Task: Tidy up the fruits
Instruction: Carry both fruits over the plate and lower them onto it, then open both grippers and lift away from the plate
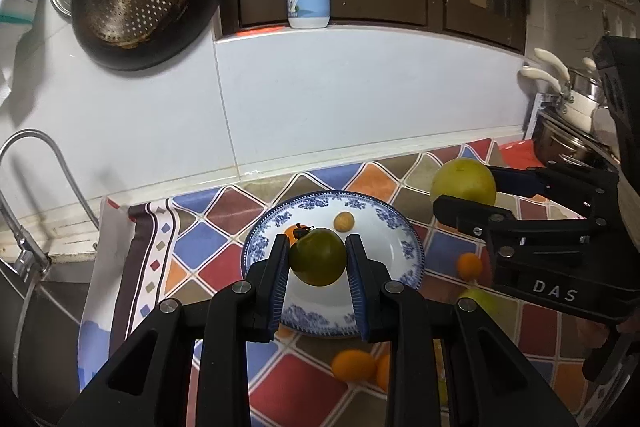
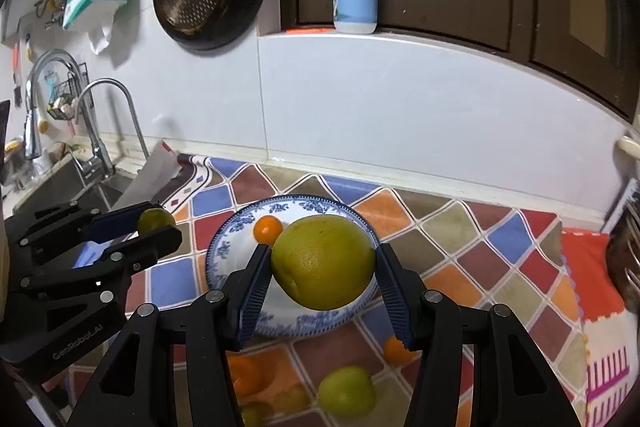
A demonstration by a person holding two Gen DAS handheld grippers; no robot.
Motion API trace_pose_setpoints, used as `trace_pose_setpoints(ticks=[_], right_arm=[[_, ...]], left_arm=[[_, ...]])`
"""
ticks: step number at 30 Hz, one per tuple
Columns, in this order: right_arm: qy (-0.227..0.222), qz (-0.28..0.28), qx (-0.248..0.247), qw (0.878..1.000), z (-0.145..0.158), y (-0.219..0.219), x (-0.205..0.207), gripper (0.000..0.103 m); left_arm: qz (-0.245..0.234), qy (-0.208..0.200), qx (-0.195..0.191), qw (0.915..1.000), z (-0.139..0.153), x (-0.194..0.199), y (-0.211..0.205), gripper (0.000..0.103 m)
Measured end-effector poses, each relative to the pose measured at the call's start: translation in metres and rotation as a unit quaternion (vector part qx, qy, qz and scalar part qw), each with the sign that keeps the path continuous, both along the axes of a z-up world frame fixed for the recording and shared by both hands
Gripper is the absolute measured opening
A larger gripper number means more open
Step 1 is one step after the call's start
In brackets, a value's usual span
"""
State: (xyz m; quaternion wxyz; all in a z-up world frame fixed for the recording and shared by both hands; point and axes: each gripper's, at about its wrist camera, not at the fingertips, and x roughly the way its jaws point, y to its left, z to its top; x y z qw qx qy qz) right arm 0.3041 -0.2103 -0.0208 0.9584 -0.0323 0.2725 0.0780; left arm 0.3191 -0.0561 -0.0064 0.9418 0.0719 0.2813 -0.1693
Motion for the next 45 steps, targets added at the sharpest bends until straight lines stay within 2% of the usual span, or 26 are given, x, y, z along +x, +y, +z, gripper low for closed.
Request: trace_pose_setpoints(ticks=[7, 21, 26, 33, 35, 37, 38, 41, 45], right_arm=[[0.031, 0.020, -0.009, 0.999, -0.017, 0.001, 0.046, 0.053], [0.129, 0.056, -0.015, 0.990, -0.062, 0.006, 0.118, 0.053], [0.159, 0.057, -0.014, 0.986, -0.075, 0.006, 0.131, 0.053], [0.176, 0.051, -0.018, 0.983, -0.083, 0.006, 0.139, 0.054], [0.183, 0.051, -0.017, 0.982, -0.085, 0.005, 0.141, 0.054], [0.189, 0.050, -0.012, 0.981, -0.087, 0.005, 0.142, 0.054], [0.190, 0.049, -0.010, 0.981, -0.086, 0.005, 0.142, 0.054], [0.178, 0.039, -0.004, 0.983, -0.080, 0.002, 0.137, 0.060], [0.161, 0.031, -0.003, 0.986, -0.071, 0.001, 0.127, 0.060]], left_arm=[[0.002, 0.022, 0.007, 0.9997, -0.018, 0.034, -0.003, 0.029], [-0.008, 0.105, 0.018, 0.9943, -0.070, 0.092, -0.007, 0.029], [-0.014, 0.131, 0.017, 0.9912, -0.085, 0.106, -0.007, 0.029], [-0.020, 0.142, 0.022, 0.9894, -0.093, 0.115, -0.008, 0.029], [-0.019, 0.138, 0.026, 0.9899, -0.091, 0.115, -0.008, 0.033], [-0.017, 0.135, 0.026, 0.9904, -0.088, 0.114, -0.007, 0.041], [-0.016, 0.132, 0.025, 0.9907, -0.087, 0.114, -0.006, 0.042], [-0.011, 0.126, 0.027, 0.9916, -0.080, 0.111, -0.004, 0.047], [-0.004, 0.110, 0.022, 0.9937, -0.067, 0.099, 0.001, 0.054]])
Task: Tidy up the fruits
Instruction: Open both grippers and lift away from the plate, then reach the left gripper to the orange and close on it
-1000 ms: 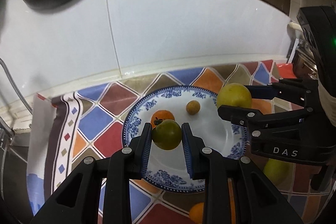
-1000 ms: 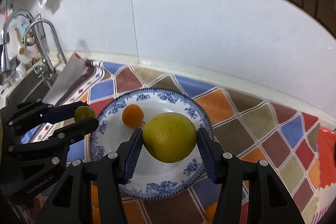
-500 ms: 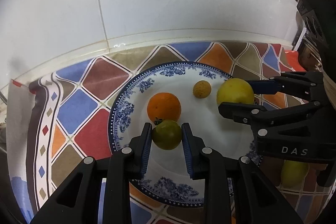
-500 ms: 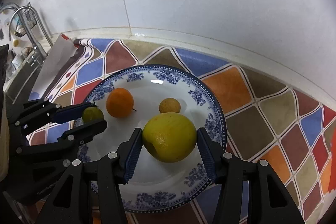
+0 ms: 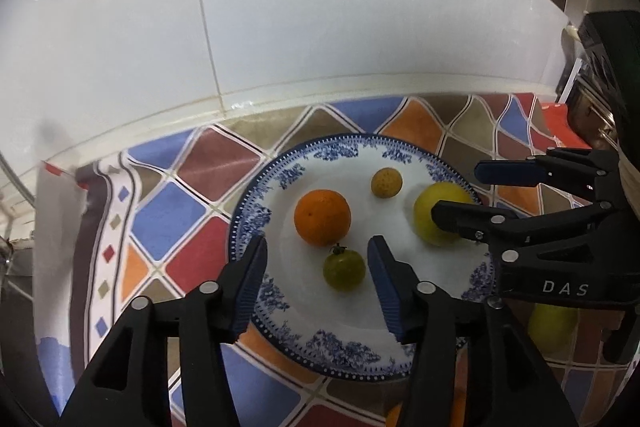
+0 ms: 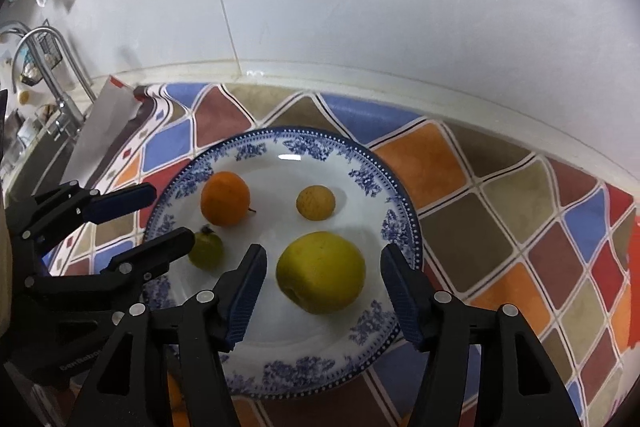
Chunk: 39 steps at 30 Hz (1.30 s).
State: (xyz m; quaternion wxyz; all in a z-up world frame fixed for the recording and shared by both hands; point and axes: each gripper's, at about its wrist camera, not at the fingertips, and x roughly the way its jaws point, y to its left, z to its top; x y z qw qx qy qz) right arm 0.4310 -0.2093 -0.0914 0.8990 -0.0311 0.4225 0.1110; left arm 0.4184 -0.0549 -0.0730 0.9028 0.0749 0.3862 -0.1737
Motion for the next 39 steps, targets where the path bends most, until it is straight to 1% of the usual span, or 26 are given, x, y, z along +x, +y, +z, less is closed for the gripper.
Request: trace_pose_setpoints(ticks=[1, 4, 7, 9, 13, 16, 25, 32, 39], right_arm=[[-0.008, -0.002, -0.003, 1.000, 0.004, 0.000, -0.005, 0.060], [-0.034, -0.009, -0.008, 0.999, 0.016, 0.000, -0.019, 0.060], [-0.064, -0.017, -0.014, 0.998, 0.029, 0.001, -0.037, 0.065], [-0.082, -0.023, -0.017, 0.996, 0.037, 0.000, -0.050, 0.066], [-0.115, -0.041, -0.016, 0.992, 0.052, 0.000, -0.076, 0.068], [-0.136, -0.057, -0.016, 0.989, 0.061, 0.000, -0.096, 0.070], [-0.166, -0.077, -0.010, 0.983, 0.073, 0.010, -0.152, 0.071], [-0.188, -0.095, -0.018, 0.977, 0.075, 0.023, -0.189, 0.071], [-0.202, -0.119, -0.028, 0.972, 0.073, 0.038, -0.215, 0.071]], left_arm=[[0.001, -0.006, 0.001, 1.0000, 0.003, -0.003, 0.001, 0.057], [0.000, -0.028, 0.003, 0.9996, 0.016, -0.017, 0.003, 0.061], [0.002, -0.049, 0.004, 0.9988, 0.029, -0.032, 0.004, 0.067], [0.005, -0.063, 0.002, 0.9980, 0.038, -0.043, 0.008, 0.070], [0.010, -0.089, -0.003, 0.9959, 0.052, -0.068, 0.015, 0.071], [0.014, -0.114, 0.000, 0.9934, 0.063, -0.088, 0.020, 0.077], [0.015, -0.155, 0.001, 0.9879, 0.080, -0.134, 0.035, 0.089], [0.001, -0.179, 0.006, 0.9838, 0.085, -0.162, 0.047, 0.090], [-0.032, -0.192, 0.012, 0.9808, 0.080, -0.178, 0.060, 0.090]])
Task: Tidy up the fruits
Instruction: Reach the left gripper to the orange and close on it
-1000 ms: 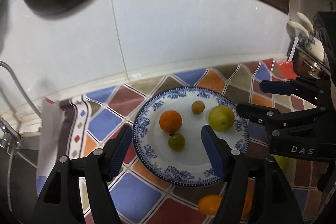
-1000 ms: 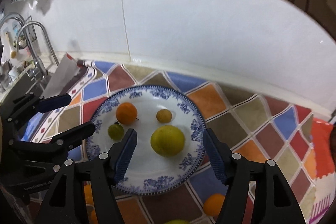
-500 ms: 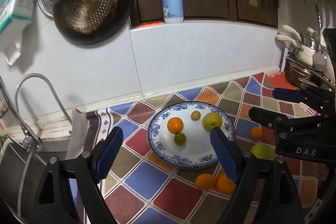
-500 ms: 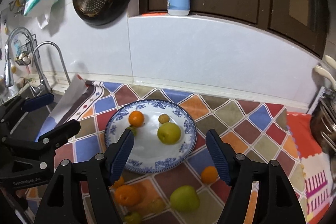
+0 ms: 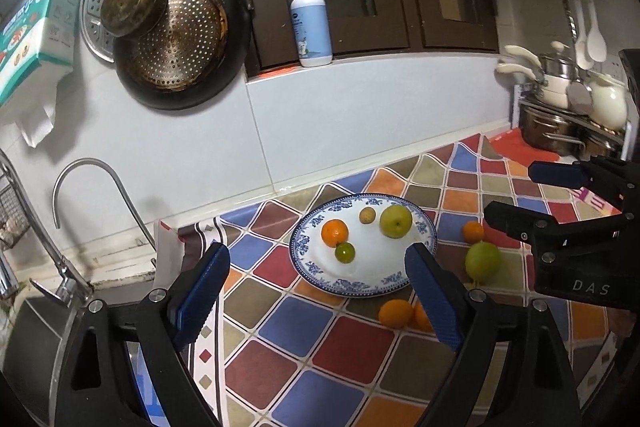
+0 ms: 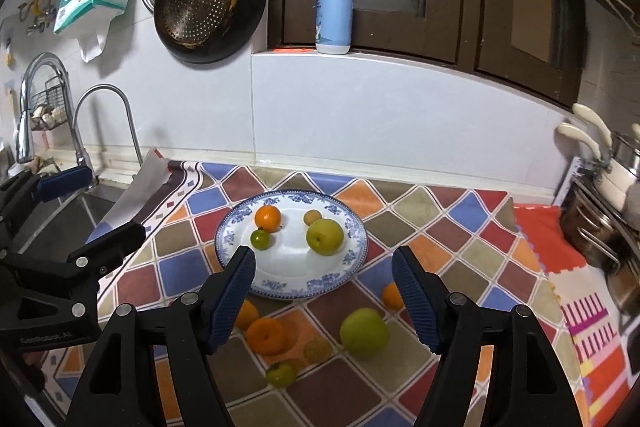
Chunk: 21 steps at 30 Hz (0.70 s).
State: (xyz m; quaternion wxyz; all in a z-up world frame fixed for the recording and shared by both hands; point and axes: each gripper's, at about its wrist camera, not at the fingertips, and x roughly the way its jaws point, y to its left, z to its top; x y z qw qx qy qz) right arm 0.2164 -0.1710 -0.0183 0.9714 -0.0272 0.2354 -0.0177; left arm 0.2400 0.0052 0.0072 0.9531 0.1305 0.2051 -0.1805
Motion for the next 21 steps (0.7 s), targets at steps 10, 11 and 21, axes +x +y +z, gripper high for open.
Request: trace_pose_setpoints(ticks=[10, 11, 21], right_arm=[[0.009, -0.033, -0.011, 0.999, -0.019, 0.025, -0.018, 0.071], [0.013, -0.036, -0.011, 0.999, -0.022, 0.026, -0.018, 0.071], [0.062, -0.067, -0.020, 0.996, -0.056, 0.042, -0.015, 0.071]], left_arm=[[-0.073, -0.007, 0.031, 0.9968, -0.019, -0.001, 0.006, 0.090], [-0.082, -0.007, 0.036, 0.9959, -0.023, 0.000, 0.007, 0.090], [-0.162, 0.020, 0.076, 0.9836, -0.058, 0.020, 0.002, 0.090]])
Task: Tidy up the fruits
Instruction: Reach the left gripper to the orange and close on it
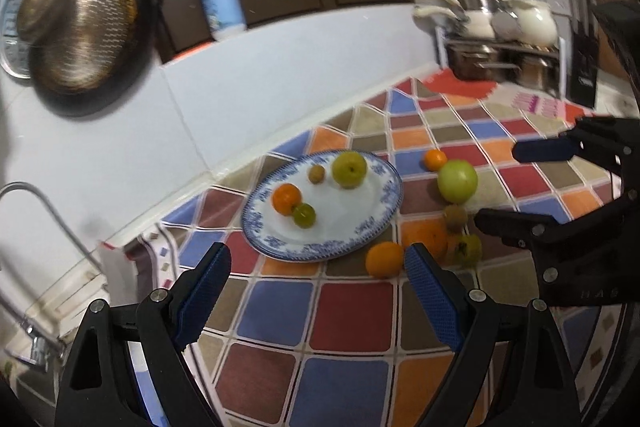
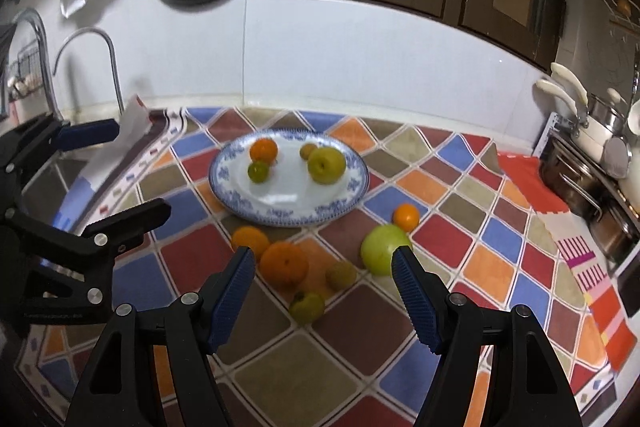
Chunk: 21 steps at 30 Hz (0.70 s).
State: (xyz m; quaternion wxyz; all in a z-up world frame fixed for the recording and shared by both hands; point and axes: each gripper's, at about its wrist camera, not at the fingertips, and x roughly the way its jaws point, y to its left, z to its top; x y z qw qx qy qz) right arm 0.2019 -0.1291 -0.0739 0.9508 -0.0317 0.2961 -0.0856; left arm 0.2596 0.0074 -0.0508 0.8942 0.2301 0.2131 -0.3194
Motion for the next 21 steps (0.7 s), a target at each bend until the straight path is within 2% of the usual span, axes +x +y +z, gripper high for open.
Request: trace_pose_setpoints(ticks=[8, 10, 21], right_arm=[[0.036, -0.015, 0.002, 0.999, -0.023, 0.003, 0.012, 0.071], [0.047, -0.017, 0.006, 0.999, -0.030, 0.004, 0.015, 0.070], [0.084, -0.030, 0.027, 0.996, -0.052, -0.002, 0.030, 0.058]], left_arm=[[-0.061, 0.025, 0.045, 0.9968, -0.032, 0.018, -0.014, 0.085], [-0.073, 0.033, 0.053, 0.9954, -0.039, 0.024, -0.017, 0.082], [-0.122, 0.063, 0.075, 0.9876, -0.062, 0.045, -0.038, 0.069]])
